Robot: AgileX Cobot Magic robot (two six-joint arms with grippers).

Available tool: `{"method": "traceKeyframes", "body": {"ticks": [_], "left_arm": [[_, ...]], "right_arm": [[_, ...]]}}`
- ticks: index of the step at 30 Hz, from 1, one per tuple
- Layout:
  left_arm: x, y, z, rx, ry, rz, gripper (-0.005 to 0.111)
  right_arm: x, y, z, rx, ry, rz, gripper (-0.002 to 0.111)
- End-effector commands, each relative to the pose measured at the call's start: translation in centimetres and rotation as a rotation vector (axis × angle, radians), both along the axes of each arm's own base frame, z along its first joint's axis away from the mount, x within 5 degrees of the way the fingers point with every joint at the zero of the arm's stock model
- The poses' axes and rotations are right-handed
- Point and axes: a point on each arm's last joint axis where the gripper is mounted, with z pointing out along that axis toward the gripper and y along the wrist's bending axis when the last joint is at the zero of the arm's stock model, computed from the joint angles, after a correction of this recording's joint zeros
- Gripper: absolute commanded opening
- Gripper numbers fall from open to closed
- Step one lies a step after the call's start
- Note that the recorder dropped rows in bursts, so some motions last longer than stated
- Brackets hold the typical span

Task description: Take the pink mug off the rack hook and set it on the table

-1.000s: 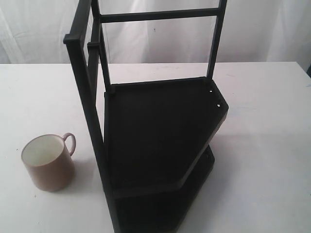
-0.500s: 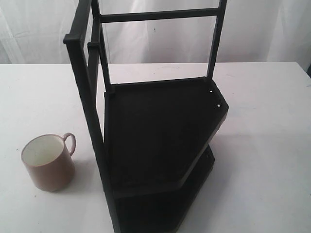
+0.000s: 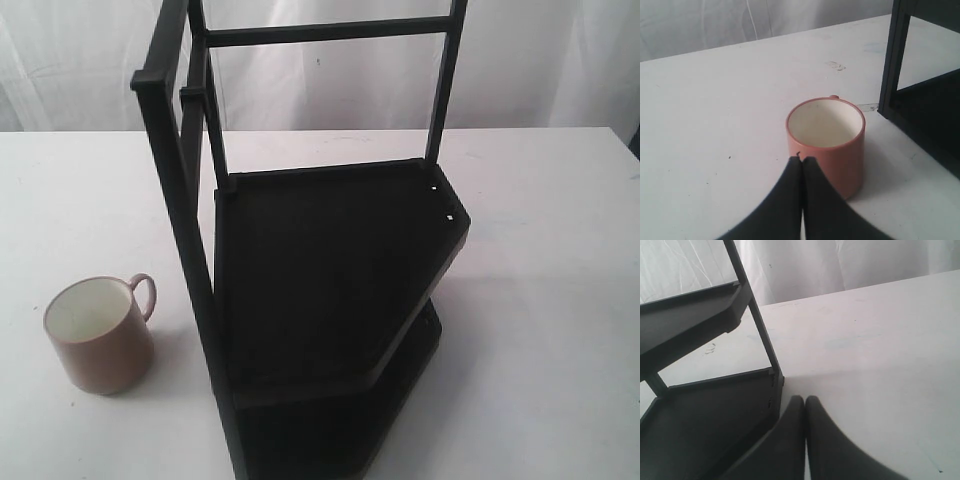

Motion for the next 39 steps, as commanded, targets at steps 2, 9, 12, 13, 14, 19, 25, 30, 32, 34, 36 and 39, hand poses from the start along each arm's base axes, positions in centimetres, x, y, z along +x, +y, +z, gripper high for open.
{"method": "traceKeyframes", "body": {"ticks": [2, 9, 12, 13, 14, 19, 25, 30, 32, 34, 36, 39], "left_arm": [[-0.64, -0.07, -0.74, 0.011, 0.039, -0.017, 0.000], [-0.98, -0.07, -0.64, 0.007, 0.009, -0.022, 0.000], [-0.98, -0.07, -0.65, 0.008, 0.010, -0.022, 0.000], [-0.98, -0.07, -0.65, 0.008, 0.010, -0.022, 0.000], [-0.98, -0.07, -0.65, 0.008, 0.010, -0.022, 0.000], [-0.98, -0.07, -0.65, 0.008, 0.010, -0.022, 0.000], [-0.98, -0.07, -0.65, 0.008, 0.010, -0.022, 0.000], [-0.98, -0.07, -0.65, 0.008, 0.010, -0.022, 0.000], [-0.98, -0.07, -0.65, 0.008, 0.010, -0.022, 0.000], [-0.98, -0.07, -0.65, 0.008, 0.010, -0.022, 0.000], [-0.98, -0.07, -0.65, 0.008, 0.010, -0.022, 0.000], [-0.98, -0.07, -0.65, 0.008, 0.010, -0.022, 0.000]], "right_arm": [[0.01, 0.00, -0.06, 0.003, 0.000, -0.002, 0.000], [0.02, 0.00, -0.04, 0.004, -0.002, -0.002, 0.000], [0.02, 0.00, -0.04, 0.004, -0.002, -0.002, 0.000], [0.02, 0.00, -0.04, 0.004, -0.002, -0.002, 0.000], [0.02, 0.00, -0.04, 0.004, -0.002, -0.002, 0.000], [0.02, 0.00, -0.04, 0.004, -0.002, -0.002, 0.000], [0.01, 0.00, -0.06, 0.003, 0.000, -0.002, 0.000], [0.01, 0.00, -0.06, 0.003, 0.000, -0.002, 0.000], [0.01, 0.00, -0.06, 0.003, 0.000, -0.002, 0.000], [0.02, 0.00, -0.04, 0.009, -0.001, -0.002, 0.000], [0.02, 0.00, -0.04, 0.017, 0.001, -0.004, 0.000], [0.02, 0.00, -0.04, 0.017, 0.001, -0.004, 0.000]]}}
